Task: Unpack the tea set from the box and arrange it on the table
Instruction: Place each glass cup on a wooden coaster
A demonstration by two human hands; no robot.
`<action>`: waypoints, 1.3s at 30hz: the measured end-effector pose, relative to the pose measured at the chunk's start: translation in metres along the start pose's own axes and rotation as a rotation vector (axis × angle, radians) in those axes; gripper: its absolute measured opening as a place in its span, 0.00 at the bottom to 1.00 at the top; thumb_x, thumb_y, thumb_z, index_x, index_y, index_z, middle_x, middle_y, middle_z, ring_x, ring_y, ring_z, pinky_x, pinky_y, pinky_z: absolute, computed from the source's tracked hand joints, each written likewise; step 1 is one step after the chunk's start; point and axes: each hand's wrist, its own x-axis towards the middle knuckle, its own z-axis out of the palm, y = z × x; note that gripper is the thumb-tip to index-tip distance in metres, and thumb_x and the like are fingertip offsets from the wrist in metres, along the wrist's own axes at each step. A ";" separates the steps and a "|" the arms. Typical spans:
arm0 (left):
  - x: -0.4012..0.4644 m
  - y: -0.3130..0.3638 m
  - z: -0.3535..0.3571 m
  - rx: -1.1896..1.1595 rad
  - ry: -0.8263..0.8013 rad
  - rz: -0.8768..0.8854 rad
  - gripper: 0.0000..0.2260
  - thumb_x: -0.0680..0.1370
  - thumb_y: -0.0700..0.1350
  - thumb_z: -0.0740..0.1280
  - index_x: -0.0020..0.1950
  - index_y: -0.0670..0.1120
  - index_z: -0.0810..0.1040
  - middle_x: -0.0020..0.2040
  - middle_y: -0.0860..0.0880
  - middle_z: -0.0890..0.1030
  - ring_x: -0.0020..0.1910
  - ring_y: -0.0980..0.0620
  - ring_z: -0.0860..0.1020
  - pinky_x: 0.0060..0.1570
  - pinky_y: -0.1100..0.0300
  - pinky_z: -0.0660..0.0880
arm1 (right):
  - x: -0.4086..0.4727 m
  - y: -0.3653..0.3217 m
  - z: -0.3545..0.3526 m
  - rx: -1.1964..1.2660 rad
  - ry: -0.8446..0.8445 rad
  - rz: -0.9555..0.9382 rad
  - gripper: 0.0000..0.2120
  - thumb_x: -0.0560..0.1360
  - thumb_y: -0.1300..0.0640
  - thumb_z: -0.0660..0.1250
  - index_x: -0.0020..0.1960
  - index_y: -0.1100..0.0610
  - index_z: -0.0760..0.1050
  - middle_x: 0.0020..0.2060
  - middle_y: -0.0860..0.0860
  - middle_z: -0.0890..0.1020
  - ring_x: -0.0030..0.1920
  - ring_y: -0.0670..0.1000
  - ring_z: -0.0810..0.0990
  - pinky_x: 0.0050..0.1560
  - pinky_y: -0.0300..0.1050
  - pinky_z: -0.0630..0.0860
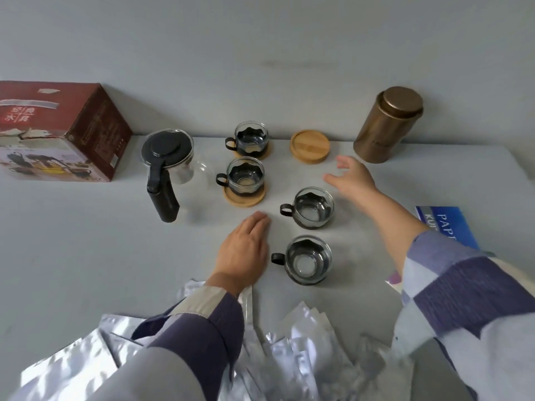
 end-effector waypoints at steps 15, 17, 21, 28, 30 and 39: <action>0.010 0.006 0.013 -0.090 0.125 -0.083 0.20 0.76 0.45 0.58 0.66 0.44 0.76 0.65 0.50 0.75 0.65 0.54 0.72 0.68 0.67 0.62 | 0.077 -0.006 0.041 -0.195 0.148 -0.020 0.50 0.58 0.32 0.73 0.71 0.53 0.61 0.69 0.52 0.65 0.70 0.56 0.61 0.65 0.56 0.63; 0.010 0.006 0.013 -0.090 0.127 -0.082 0.20 0.76 0.44 0.59 0.66 0.44 0.76 0.65 0.50 0.75 0.65 0.54 0.72 0.68 0.66 0.63 | 0.080 -0.006 0.044 -0.198 0.168 -0.012 0.48 0.57 0.31 0.73 0.70 0.51 0.62 0.68 0.51 0.66 0.69 0.56 0.62 0.65 0.56 0.63; 0.011 0.006 0.012 -0.081 0.112 -0.089 0.20 0.76 0.44 0.59 0.66 0.44 0.75 0.65 0.51 0.75 0.65 0.55 0.71 0.68 0.67 0.62 | 0.082 -0.006 0.044 -0.164 0.187 -0.016 0.47 0.57 0.31 0.73 0.69 0.51 0.64 0.66 0.50 0.67 0.69 0.56 0.63 0.64 0.56 0.63; 0.010 0.007 0.010 -0.075 0.112 -0.102 0.20 0.75 0.45 0.58 0.66 0.45 0.76 0.65 0.50 0.75 0.65 0.54 0.71 0.67 0.72 0.58 | 0.050 0.011 0.017 -0.096 0.224 -0.274 0.43 0.58 0.38 0.78 0.67 0.51 0.67 0.64 0.50 0.69 0.67 0.56 0.64 0.64 0.55 0.62; 0.010 0.007 0.011 -0.070 0.115 -0.102 0.20 0.75 0.45 0.58 0.66 0.45 0.76 0.65 0.50 0.75 0.65 0.54 0.72 0.67 0.71 0.58 | 0.038 0.026 0.012 -0.136 0.223 -0.357 0.44 0.56 0.38 0.78 0.68 0.51 0.67 0.64 0.49 0.70 0.65 0.57 0.65 0.61 0.53 0.63; 0.010 0.004 0.015 -0.071 0.126 -0.091 0.22 0.75 0.47 0.56 0.66 0.45 0.75 0.65 0.51 0.75 0.66 0.54 0.71 0.68 0.65 0.62 | 0.017 0.058 0.015 -0.343 0.084 -0.405 0.43 0.60 0.41 0.77 0.70 0.48 0.65 0.65 0.48 0.70 0.62 0.57 0.66 0.59 0.51 0.64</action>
